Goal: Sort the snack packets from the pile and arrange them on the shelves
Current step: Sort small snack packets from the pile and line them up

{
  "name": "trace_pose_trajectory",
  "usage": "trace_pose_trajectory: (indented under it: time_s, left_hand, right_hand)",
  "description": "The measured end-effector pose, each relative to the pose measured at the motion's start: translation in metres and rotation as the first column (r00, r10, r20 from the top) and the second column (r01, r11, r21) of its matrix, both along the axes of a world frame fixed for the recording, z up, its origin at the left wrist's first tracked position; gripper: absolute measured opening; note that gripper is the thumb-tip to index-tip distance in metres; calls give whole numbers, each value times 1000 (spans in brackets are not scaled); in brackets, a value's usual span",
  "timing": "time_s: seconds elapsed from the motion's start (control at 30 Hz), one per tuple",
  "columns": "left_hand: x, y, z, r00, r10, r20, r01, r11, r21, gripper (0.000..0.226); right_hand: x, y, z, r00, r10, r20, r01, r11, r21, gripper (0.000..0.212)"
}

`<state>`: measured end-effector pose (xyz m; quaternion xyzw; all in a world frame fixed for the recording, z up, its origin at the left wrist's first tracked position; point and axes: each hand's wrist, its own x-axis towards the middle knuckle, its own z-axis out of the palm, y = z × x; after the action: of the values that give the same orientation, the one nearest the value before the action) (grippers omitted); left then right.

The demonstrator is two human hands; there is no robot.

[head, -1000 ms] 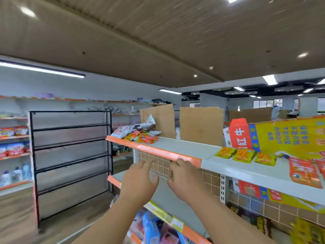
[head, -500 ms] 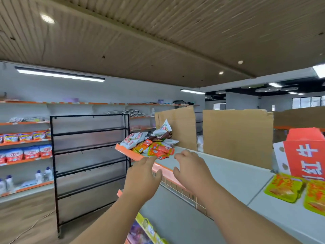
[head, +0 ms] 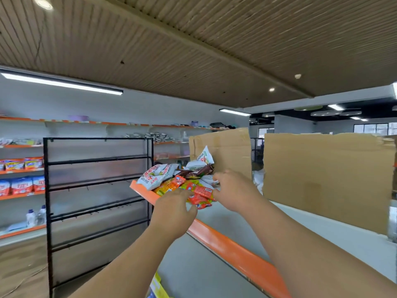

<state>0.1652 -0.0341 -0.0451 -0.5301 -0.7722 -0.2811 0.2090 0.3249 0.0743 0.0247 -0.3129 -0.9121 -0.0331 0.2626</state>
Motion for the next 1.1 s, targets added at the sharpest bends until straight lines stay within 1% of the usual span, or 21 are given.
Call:
trace_pose_trajectory:
  time_s: [0.07, 0.17, 0.23, 0.3, 0.4, 0.43, 0.53, 0.57, 0.67, 0.77, 0.87, 0.9, 0.97, 1.03, 1.1]
  left_hand:
    - [-19, 17, 5, 997, -38, -71, 36, 999, -25, 44]
    - [-52, 44, 13, 975, -118, -189, 111, 993, -45, 40]
    - [-75, 64, 15, 942, -193, -275, 172, 980, -100, 43]
    - [-96, 83, 16, 892, -285, -351, 234, 955, -182, 40]
    - [-125, 106, 18, 800, -426, -423, 329, 901, -284, 38]
    - [-133, 112, 19, 768, -465, -440, 357, 881, -309, 39]
    - [-151, 126, 22, 670, -570, -475, 426, 820, -382, 39]
    - [-154, 130, 23, 640, -601, -479, 451, 798, -400, 38]
    - [-160, 139, 24, 563, -650, -510, 488, 760, -429, 31]
    - [-161, 146, 26, 505, -653, -564, 518, 752, -407, 25]
    - [-160, 152, 25, 479, -683, -552, 604, 712, -357, 25]
    - [-159, 154, 25, 479, -696, -534, 634, 695, -338, 26]
    - [-155, 159, 30, 500, -726, -473, 684, 666, -299, 28]
    - [-150, 164, 39, 550, -758, -352, 739, 637, -217, 26]
    - [-142, 170, 49, 618, -760, -199, 757, 644, -108, 20]
  right_hand:
    - [-15, 12, 2, 998, -7, 59, 8, 1000, -26, 37]
    - [-37, 31, 5, 987, -23, 156, 37, 996, -87, 32]
    - [-57, 46, 4, 971, -77, 225, 106, 987, -121, 25]
    - [-79, 66, 3, 934, -143, 328, 191, 974, -121, 35]
    - [-113, 90, 6, 880, -195, 433, 269, 956, -116, 41]
    - [-124, 96, 6, 871, -194, 452, 277, 953, -125, 44]
    - [-149, 104, 4, 850, -152, 505, 285, 938, -197, 65]
    - [-156, 108, 1, 844, -135, 518, 283, 934, -217, 64]
    - [-167, 119, -7, 861, -147, 487, 287, 931, -226, 43]
    - [-162, 127, -12, 892, -159, 423, 292, 917, -272, 49]
    - [-150, 132, -9, 886, -205, 415, 345, 890, -298, 45]
    - [-145, 135, -6, 888, -234, 397, 365, 883, -297, 39]
    - [-134, 141, 2, 903, -289, 319, 382, 880, -284, 20]
    - [-121, 144, 8, 910, -339, 238, 398, 876, -271, 22]
    - [-107, 143, 15, 906, -392, 158, 422, 863, -279, 20]
